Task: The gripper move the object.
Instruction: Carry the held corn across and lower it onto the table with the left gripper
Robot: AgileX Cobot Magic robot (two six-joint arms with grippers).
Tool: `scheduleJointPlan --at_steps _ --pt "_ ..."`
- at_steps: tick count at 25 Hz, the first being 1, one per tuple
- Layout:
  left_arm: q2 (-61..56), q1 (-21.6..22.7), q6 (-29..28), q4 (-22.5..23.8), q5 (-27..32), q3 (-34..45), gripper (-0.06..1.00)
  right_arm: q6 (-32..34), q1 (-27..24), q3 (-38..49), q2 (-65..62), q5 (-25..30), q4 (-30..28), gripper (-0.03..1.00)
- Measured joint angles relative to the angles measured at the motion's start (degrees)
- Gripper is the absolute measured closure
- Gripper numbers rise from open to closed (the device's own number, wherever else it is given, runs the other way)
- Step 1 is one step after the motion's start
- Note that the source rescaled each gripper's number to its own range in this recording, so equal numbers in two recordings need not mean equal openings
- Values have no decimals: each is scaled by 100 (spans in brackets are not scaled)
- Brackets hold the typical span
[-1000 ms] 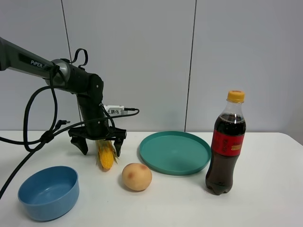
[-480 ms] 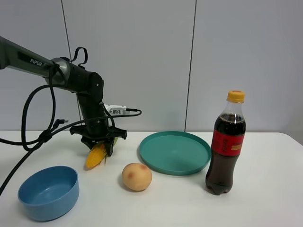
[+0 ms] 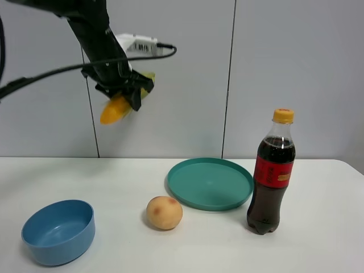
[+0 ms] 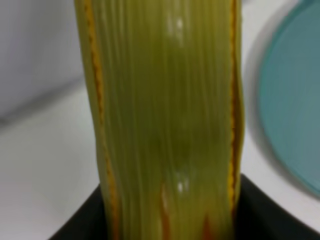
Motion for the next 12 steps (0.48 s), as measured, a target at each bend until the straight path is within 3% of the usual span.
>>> scheduleJointPlan --at_steps 7,12 --pt "-1055 -748 1815 124 277 0 93 0 0 0 0 0 0 -3" --pt "-1308 -1607 2244 145 691 0 93 0 0 0 0 0 0 -3"
